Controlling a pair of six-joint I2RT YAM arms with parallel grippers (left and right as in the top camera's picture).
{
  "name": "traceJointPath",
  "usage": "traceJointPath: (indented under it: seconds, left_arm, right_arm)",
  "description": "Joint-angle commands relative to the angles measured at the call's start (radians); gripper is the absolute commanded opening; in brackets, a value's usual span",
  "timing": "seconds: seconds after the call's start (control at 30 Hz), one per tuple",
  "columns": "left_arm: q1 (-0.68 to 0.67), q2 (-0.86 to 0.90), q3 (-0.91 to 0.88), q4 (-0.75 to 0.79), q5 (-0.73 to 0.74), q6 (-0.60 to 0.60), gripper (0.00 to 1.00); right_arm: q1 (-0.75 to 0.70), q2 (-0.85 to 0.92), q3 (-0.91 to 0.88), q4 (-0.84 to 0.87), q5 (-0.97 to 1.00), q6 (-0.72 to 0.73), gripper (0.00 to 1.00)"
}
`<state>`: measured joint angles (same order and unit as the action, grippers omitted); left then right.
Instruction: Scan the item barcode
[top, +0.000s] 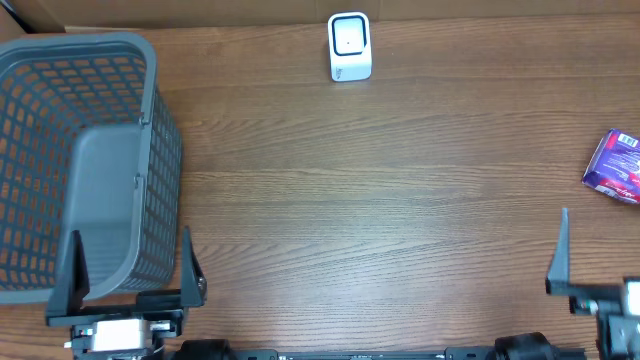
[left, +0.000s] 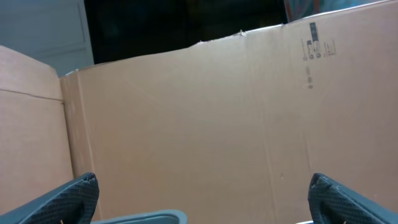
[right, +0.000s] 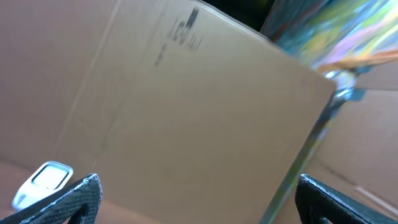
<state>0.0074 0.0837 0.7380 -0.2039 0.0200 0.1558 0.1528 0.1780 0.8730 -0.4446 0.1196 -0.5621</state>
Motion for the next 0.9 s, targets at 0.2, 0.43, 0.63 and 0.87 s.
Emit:
traceJointPath:
  seconds: [0.2,0.43,0.63,0.87]
  left_arm:
    - [0.006,-0.08,-0.03,0.029,0.023,-0.014,1.0]
    - [0.006,-0.08,-0.03,0.031,0.026,-0.014,1.0]
    - [0.005,-0.08,-0.031,0.031,0.026,-0.014,1.0]
    - [-0.015,-0.08,-0.031,0.032,0.025,-0.014,1.0]
  right_arm:
    - [0.002,-0.154,-0.003,-0.093,0.015,-0.014,1.0]
    - [0.005,-0.174,-0.034,-0.103,0.019,-0.015,1.0]
    - [0.005,-0.173,-0.073,-0.096,0.081,0.137,1.0]
    - [0.005,-0.164,-0.288,0.18,-0.091,0.476,1.0]
